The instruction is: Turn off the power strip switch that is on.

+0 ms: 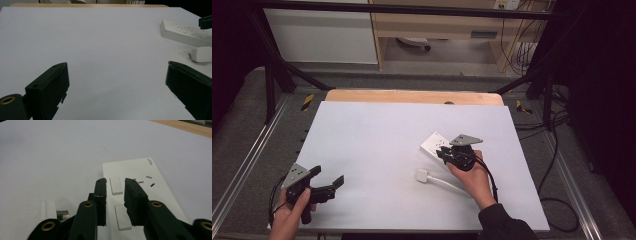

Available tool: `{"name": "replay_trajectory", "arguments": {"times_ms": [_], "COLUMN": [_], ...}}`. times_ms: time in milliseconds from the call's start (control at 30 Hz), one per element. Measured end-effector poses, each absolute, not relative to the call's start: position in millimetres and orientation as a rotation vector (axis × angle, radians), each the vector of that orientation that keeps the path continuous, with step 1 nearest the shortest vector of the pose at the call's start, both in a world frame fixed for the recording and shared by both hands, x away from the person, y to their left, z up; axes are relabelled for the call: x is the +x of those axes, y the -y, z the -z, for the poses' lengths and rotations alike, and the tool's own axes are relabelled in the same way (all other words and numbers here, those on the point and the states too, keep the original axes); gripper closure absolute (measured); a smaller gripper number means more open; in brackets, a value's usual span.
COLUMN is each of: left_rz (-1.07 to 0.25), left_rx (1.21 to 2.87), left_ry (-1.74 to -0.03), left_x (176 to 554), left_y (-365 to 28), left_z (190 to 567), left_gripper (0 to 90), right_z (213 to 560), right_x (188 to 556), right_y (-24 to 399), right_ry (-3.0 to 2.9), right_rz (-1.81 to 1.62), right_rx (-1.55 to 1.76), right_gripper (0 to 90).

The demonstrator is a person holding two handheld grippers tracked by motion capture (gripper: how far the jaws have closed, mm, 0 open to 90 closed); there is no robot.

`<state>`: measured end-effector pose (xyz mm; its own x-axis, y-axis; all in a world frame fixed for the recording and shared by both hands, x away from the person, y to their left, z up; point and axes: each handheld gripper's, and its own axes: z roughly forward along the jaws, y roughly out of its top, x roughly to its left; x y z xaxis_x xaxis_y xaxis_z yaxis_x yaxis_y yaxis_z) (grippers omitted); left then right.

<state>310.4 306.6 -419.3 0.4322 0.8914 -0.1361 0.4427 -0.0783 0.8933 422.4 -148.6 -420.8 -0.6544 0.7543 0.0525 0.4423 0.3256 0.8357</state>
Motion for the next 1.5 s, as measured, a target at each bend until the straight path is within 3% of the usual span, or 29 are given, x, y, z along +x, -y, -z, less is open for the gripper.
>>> {"name": "replay_trajectory", "arguments": {"times_ms": [200,667,833,1100,1500], "left_rz": [-0.570,-0.571,-0.568,-0.571,-0.569], "left_rx": [1.695,1.695,1.695,1.692,1.689], "left_ry": [-1.168,-1.163,-1.164,-1.165,-1.156], "left_x": [310.2,310.1,310.2,309.8,309.5], "left_y": [-306.4,-306.5,-306.4,-306.4,-307.1], "left_z": [419.2,418.7,418.9,418.6,417.5], "left_gripper": [5.1,5.1,5.1,5.1,5.1], "right_z": [417.8,407.3,401.5,392.8,379.1], "right_x": [422.8,421.4,418.6,416.4,411.8], "right_y": [148.5,153.0,156.9,166.5,187.3], "right_ry": [-2.221,-2.162,-2.134,-2.049,-2.020], "right_rz": [-1.227,-1.252,-1.270,-1.310,-1.339], "right_rx": [1.109,1.176,1.146,1.136,1.131], "right_gripper": [43.0,6.9,3.4,6.3,3.3]}}
